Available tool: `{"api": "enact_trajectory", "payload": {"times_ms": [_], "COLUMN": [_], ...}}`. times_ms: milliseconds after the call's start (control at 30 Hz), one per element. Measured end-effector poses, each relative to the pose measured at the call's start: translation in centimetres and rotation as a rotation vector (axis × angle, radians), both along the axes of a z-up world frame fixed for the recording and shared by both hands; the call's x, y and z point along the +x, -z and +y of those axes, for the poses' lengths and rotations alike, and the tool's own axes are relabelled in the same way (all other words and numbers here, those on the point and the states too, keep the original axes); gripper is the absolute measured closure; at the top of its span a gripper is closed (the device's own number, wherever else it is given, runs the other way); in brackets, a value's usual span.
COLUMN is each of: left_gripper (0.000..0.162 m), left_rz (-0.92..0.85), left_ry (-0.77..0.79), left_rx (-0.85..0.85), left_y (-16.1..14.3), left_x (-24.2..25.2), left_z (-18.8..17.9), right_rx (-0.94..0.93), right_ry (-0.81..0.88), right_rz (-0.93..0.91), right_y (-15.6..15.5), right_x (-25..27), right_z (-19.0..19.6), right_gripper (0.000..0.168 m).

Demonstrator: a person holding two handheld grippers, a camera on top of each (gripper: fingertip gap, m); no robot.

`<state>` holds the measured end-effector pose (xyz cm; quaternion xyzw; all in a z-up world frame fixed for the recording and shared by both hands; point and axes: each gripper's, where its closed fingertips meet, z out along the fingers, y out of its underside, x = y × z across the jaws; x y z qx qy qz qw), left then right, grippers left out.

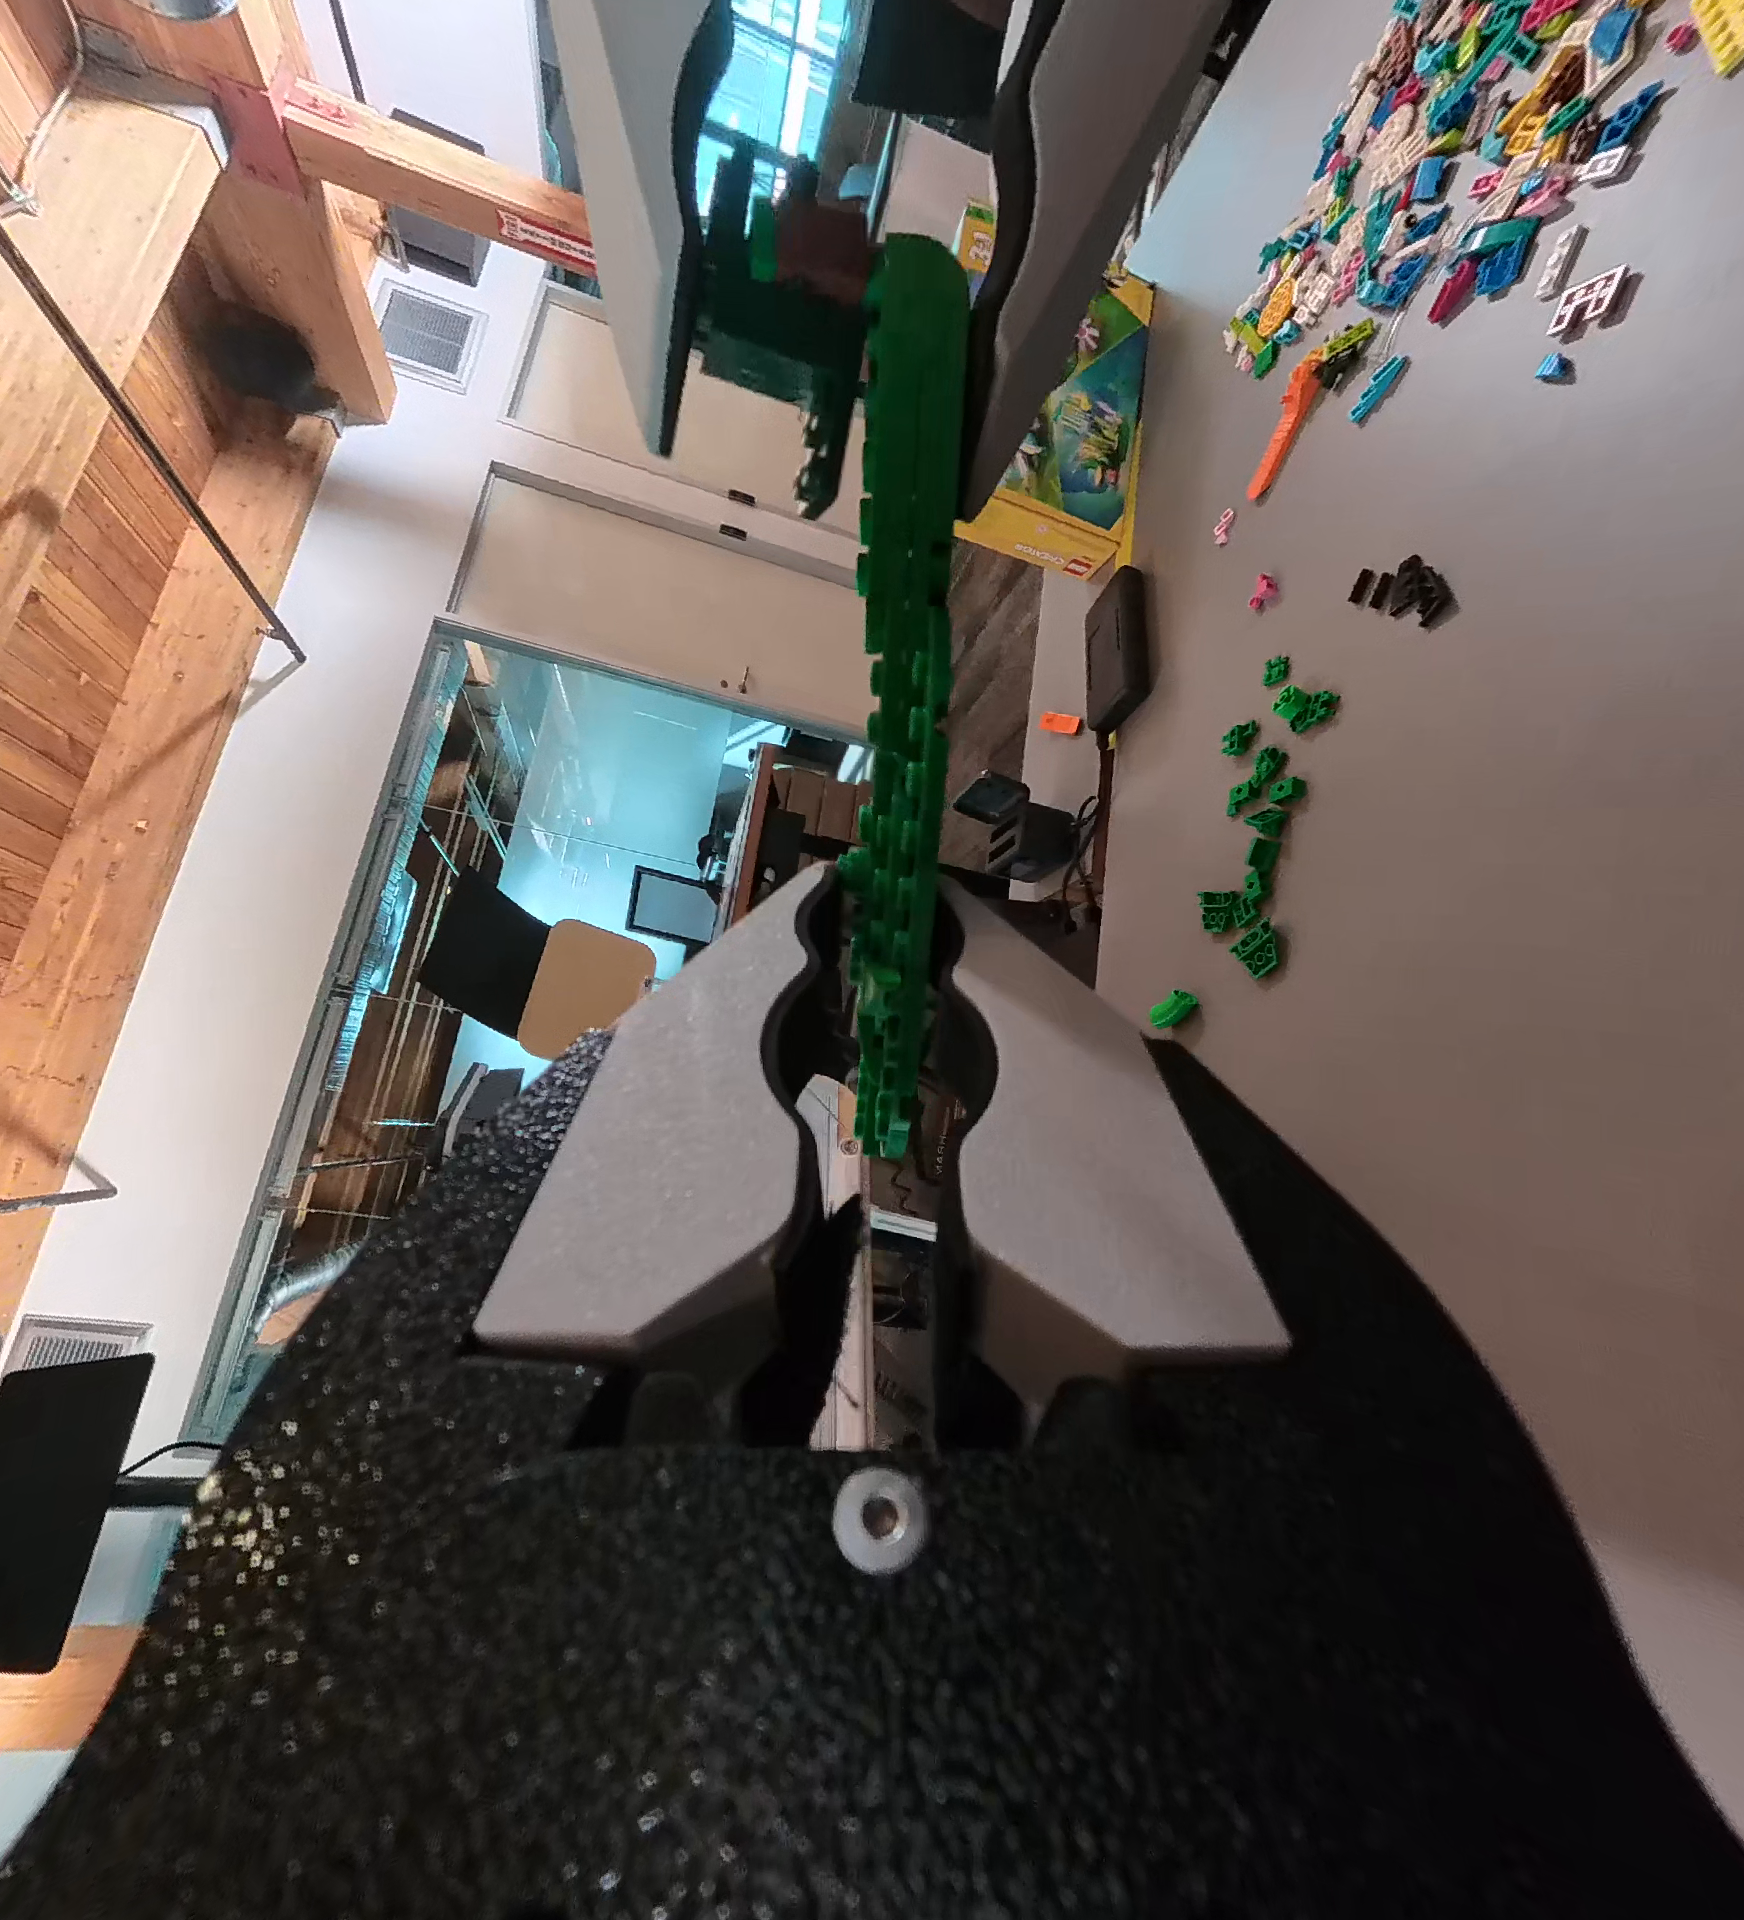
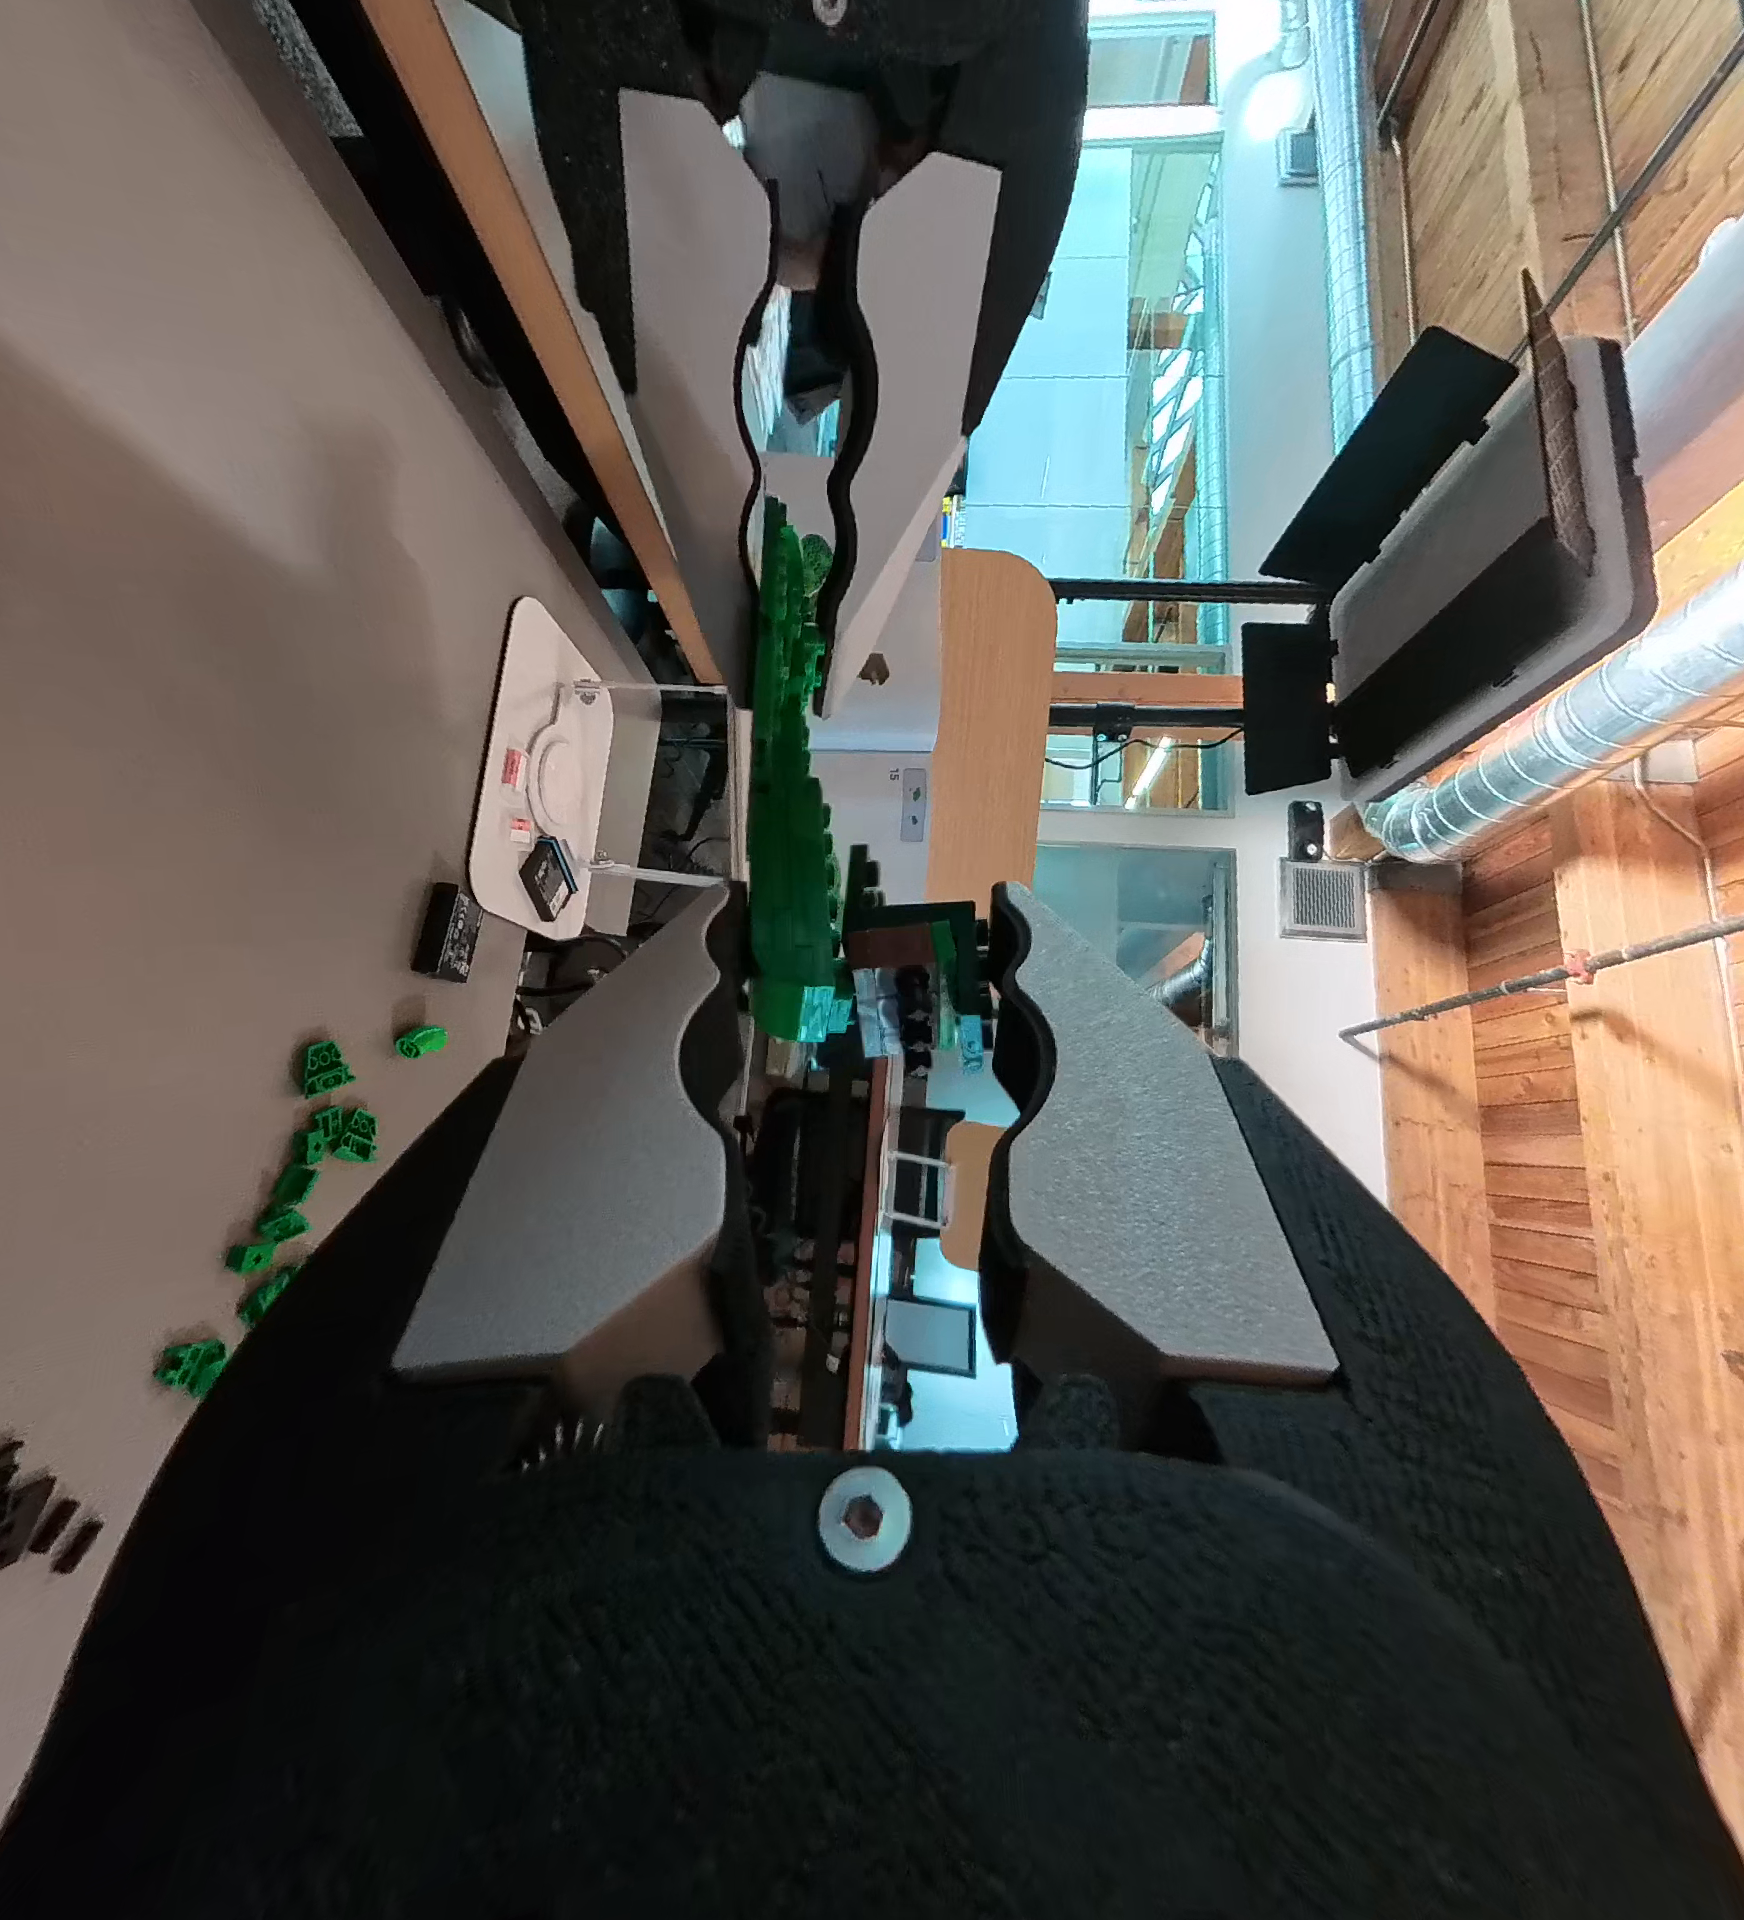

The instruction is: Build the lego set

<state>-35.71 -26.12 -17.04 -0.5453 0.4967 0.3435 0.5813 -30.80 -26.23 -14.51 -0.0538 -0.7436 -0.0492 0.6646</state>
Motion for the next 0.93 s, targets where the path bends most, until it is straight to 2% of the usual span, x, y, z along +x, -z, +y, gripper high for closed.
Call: {"api": "enact_trajectory", "payload": {"times_ms": [367, 667, 800, 933], "left_gripper": [0.150, 0.150, 0.150, 0.150], "left_rz": [0.000, -0.022, -0.031, -0.034], "left_ry": [0.029, 0.022, 0.038, 0.055], "left_rx": [-0.018, -0.032, -0.044, -0.054], "left_y": [0.3, 0.4, 0.4, 0.6], "left_x": [0.5, 0.0, 0.3, 0.6], "left_z": [0.0, -0.1, -0.3, -0.4], "right_rx": [-0.050, -0.123, -0.076, -0.040], "right_ry": [-0.022, -0.042, -0.034, -0.040], "right_rz": [-0.015, -0.009, -0.017, -0.040], "right_y": [0.3, -0.4, -0.2, 0.1], "right_x": [0.0, 1.1, 1.1, 1.0], "right_z": [-0.5, -0.3, -0.2, -0.5], "right_gripper": [0.122, 0.108, 0.111, 0.120]}}
